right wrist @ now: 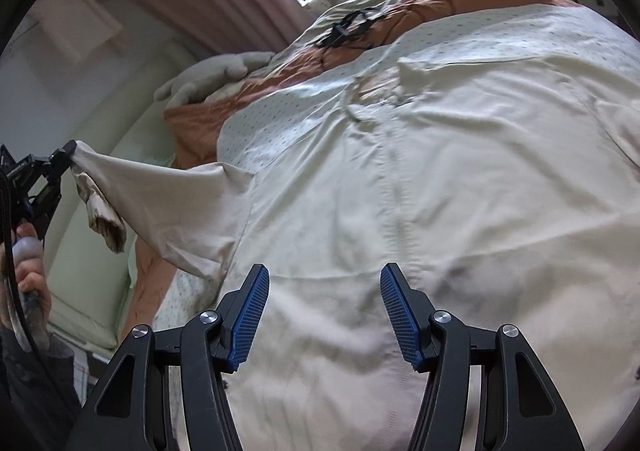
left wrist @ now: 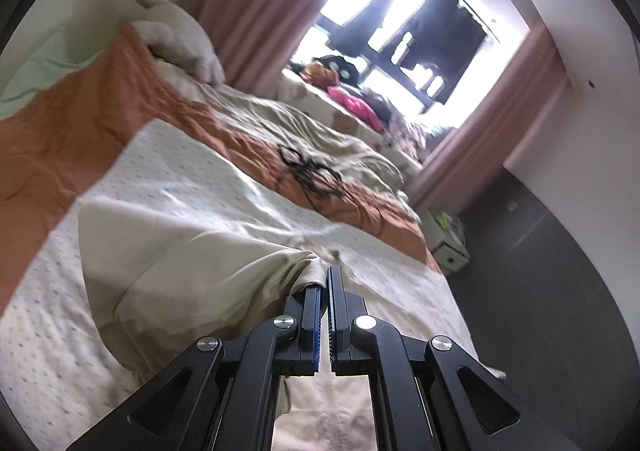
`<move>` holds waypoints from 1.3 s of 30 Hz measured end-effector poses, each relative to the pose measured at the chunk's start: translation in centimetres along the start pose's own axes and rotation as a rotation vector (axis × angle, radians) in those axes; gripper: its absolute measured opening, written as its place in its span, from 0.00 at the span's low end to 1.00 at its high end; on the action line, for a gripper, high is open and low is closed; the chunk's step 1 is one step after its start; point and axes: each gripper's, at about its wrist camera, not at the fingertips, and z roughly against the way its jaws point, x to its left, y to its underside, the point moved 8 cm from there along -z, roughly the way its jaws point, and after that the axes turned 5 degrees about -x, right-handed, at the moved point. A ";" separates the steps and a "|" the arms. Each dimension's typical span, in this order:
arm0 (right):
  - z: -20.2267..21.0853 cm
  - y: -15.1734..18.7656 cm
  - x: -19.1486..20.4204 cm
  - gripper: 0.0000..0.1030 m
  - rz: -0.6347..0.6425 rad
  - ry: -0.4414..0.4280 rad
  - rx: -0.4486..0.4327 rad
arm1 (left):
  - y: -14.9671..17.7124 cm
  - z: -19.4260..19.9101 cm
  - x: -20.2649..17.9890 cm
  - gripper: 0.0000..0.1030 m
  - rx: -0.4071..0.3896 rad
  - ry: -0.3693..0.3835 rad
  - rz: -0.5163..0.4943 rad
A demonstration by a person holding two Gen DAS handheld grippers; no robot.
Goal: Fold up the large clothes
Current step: 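Lift the sleeve with the left tool and lay it across the jacket front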
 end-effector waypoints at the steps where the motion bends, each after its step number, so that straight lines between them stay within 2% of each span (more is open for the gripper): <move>1: 0.5 0.0 -0.7 0.57 -0.010 0.001 -0.005 | 0.9 -0.8 -0.7 0.02 0.018 0.002 -0.005; 5: 1.7 0.1 -3.4 0.57 -0.055 0.003 -0.015 | 4.6 -3.5 -2.3 0.02 0.094 0.001 -0.021; 8: 2.4 0.5 -5.5 0.57 -0.087 0.013 -0.019 | 8.7 -6.8 -2.5 0.05 0.211 -0.028 0.002; 10: 2.7 0.9 -6.7 0.57 -0.104 0.023 -0.015 | 11.6 -8.9 -2.0 0.30 0.309 -0.038 0.038; 11: 2.8 1.0 -7.1 0.57 -0.111 0.028 -0.014 | 12.9 -9.7 -1.8 0.62 0.344 -0.025 0.063; 12: 3.0 1.2 -7.6 0.57 -0.117 0.032 -0.014 | 14.0 -10.1 -1.8 0.86 0.364 -0.016 0.084; 13: 3.1 1.3 -8.0 0.57 -0.123 0.035 -0.014 | 15.3 -10.6 -1.5 0.91 0.377 -0.006 0.113; 17: 3.4 1.7 -9.4 0.57 -0.139 0.052 -0.014 | 18.9 -11.2 -0.8 0.93 0.429 0.021 0.143; 21: 2.9 2.1 -9.0 0.57 -0.136 0.054 -0.005 | 21.6 -9.8 -0.4 0.93 0.475 0.044 0.151; 25: 2.1 2.7 -6.9 0.57 -0.101 0.038 0.009 | 22.2 -7.7 0.9 0.93 0.473 0.049 0.149; 31: 0.2 3.6 -1.8 0.57 -0.013 -0.004 0.024 | 21.6 -4.1 4.2 0.93 0.450 0.058 0.185; 33: -0.6 4.1 0.1 0.57 0.017 -0.019 0.034 | 21.2 -2.8 5.8 0.93 0.427 0.033 0.175; 39: -3.3 5.6 4.5 0.57 0.097 -0.032 0.077 | 19.6 0.7 12.0 0.92 0.352 -0.112 0.164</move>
